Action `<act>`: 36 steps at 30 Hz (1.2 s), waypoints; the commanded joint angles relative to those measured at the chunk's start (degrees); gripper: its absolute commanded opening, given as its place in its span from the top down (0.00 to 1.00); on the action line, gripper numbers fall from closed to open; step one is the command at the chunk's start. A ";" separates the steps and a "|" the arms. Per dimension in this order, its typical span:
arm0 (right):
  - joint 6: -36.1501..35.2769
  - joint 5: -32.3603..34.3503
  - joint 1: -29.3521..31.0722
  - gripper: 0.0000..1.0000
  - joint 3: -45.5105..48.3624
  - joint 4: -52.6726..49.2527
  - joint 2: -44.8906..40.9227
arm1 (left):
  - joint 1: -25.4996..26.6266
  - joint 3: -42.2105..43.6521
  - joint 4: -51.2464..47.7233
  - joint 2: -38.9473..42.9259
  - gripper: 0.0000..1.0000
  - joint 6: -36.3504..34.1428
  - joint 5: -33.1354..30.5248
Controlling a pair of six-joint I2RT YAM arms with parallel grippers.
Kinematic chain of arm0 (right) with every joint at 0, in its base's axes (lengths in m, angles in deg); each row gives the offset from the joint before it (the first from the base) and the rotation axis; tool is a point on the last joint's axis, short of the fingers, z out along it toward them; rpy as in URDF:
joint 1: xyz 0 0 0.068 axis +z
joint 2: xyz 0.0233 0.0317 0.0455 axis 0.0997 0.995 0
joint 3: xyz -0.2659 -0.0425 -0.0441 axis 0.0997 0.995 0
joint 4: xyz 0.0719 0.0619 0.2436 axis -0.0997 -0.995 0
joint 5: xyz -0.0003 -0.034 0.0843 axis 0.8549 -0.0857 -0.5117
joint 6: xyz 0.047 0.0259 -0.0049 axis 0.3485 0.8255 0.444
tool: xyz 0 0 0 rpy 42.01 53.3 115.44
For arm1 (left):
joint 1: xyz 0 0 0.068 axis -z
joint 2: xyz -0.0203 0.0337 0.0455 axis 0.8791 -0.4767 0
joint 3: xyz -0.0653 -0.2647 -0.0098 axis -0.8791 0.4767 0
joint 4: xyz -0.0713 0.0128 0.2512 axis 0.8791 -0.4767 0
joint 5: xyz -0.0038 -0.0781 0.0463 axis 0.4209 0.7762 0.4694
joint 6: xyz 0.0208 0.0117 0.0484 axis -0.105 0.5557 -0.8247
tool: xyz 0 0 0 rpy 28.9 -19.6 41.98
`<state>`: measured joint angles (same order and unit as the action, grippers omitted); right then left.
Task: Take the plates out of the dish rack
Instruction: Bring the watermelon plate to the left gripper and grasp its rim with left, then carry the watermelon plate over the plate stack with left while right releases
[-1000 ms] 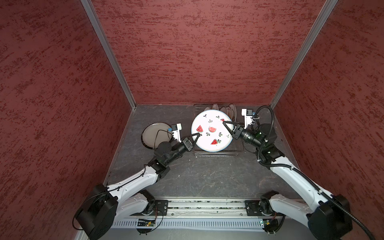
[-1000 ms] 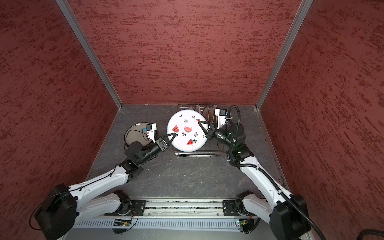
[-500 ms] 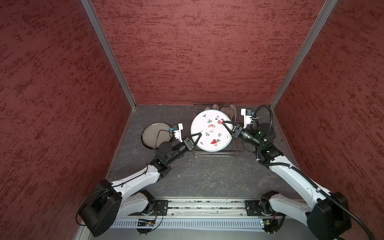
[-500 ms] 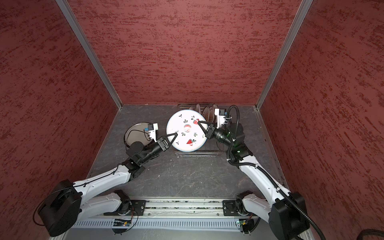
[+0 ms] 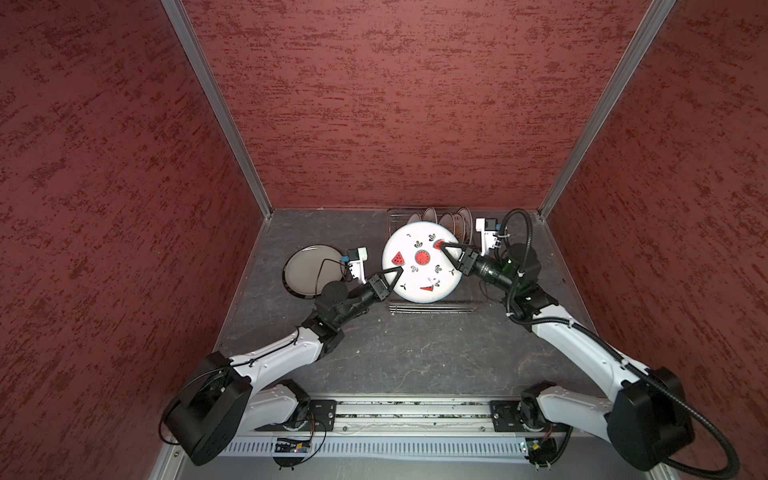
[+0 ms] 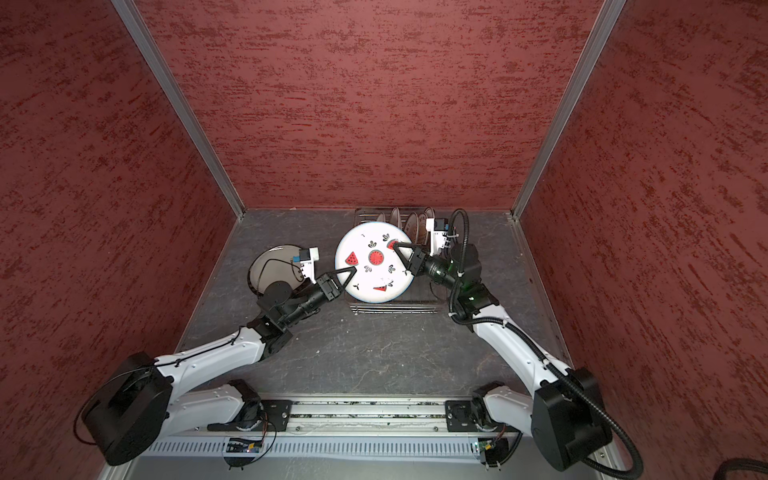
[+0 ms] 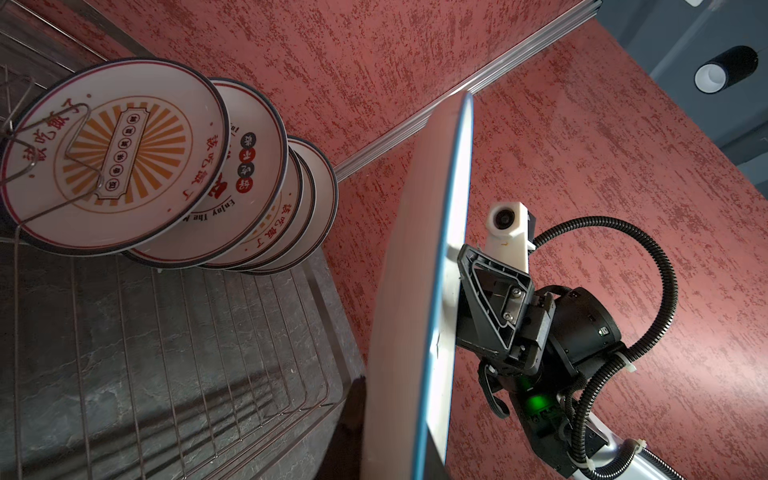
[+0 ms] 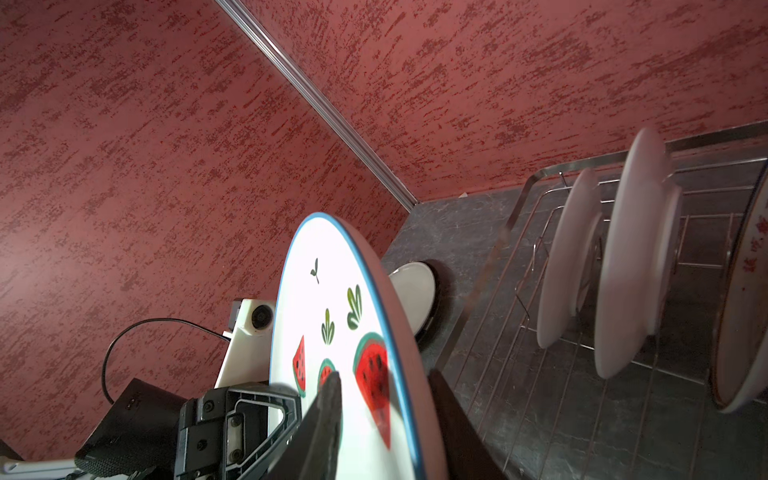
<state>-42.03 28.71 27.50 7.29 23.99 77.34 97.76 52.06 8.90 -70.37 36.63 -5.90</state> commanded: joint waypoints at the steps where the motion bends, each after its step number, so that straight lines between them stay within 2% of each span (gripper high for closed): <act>1: 0.78 -0.86 0.89 0.53 -0.83 4.10 -0.20 | 0.08 -1.66 4.78 0.22 1.00 0.88 4.28; 6: 0.94 -0.85 0.90 0.22 0.56 4.81 -1.22 | -1.08 -1.31 4.87 0.37 1.00 2.20 4.22; 10: 0.97 -0.30 0.94 0.08 1.17 4.47 -1.74 | -2.95 0.26 7.27 0.74 1.00 3.89 4.38; 13: 0.27 1.32 0.96 0.01 1.67 3.31 -2.19 | -4.68 0.89 7.98 1.10 1.00 5.01 5.46; 23: -3.02 8.81 0.98 0.01 3.14 -0.96 -5.61 | -10.18 4.07 5.60 7.42 1.00 6.36 5.71; 29: -5.87 2.62 0.98 0.01 4.83 2.43 -5.39 | -16.18 5.97 0.33 14.29 1.00 6.72 5.54; 31: -6.44 2.54 1.38 0.01 4.39 2.34 -4.72 | -18.43 6.71 -0.38 15.98 1.00 7.48 5.87; 36: -9.94 11.67 5.71 0.01 2.19 -1.17 -2.93 | -24.55 8.39 -1.52 17.84 1.00 9.73 8.18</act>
<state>-48.89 35.55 30.94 11.46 23.51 73.49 75.66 60.52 2.98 -54.26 44.13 0.37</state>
